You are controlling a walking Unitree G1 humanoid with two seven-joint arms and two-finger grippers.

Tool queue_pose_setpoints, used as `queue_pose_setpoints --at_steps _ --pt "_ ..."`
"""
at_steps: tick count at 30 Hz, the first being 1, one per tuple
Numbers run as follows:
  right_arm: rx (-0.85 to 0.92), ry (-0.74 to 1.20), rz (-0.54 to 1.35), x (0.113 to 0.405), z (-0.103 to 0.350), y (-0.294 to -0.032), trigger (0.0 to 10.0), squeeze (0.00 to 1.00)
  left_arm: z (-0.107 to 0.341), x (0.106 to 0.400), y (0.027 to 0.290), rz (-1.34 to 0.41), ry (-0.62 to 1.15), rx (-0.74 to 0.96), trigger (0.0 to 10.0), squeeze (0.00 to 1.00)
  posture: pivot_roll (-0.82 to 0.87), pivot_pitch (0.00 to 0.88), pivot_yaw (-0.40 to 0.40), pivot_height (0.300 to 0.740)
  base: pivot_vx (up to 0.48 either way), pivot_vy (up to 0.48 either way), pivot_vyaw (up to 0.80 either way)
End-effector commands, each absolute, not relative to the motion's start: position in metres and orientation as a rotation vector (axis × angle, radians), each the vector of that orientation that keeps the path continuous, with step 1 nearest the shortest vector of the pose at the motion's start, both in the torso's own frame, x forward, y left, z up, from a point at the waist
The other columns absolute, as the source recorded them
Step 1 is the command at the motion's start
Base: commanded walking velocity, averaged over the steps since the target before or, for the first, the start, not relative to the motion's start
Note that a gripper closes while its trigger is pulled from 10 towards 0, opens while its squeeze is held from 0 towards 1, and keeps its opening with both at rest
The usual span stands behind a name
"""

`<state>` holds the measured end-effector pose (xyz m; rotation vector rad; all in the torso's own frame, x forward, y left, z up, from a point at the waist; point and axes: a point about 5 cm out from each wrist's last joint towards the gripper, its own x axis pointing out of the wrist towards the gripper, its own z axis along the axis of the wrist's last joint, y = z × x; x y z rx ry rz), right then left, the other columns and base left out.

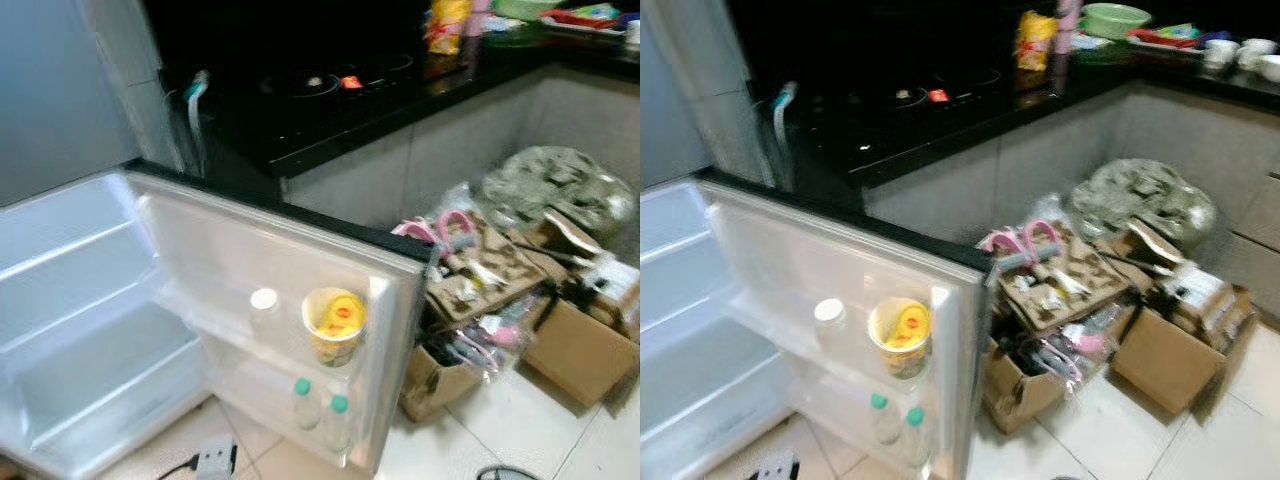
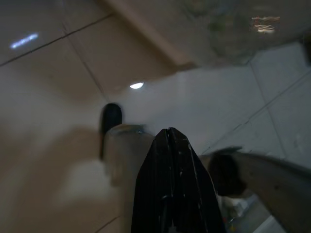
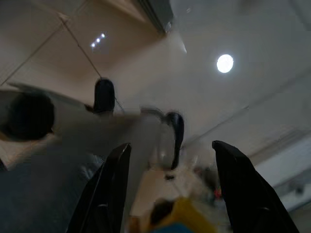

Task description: Restocking fridge

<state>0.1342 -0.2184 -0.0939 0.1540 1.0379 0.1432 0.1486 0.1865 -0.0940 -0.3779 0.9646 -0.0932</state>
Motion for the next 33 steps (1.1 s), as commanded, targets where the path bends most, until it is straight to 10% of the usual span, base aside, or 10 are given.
queue_pose_setpoints --at_steps 1,33 --pt "0.16 1.051 0.131 0.1276 -0.0957 -0.2203 10.0 0.0 -0.0953 0.1456 0.186 -0.092 0.979 -0.379 10.0 0.0 -0.08 0.0 -0.023 0.74 0.0 0.0 0.77" --pt "0.177 1.042 0.091 0.1282 -0.0959 -0.2205 10.0 0.0 -0.0968 0.1422 0.1825 -0.122 1.002 -0.384 10.0 0.0 -0.07 0.0 -0.022 0.74 0.0 -0.038 0.55"
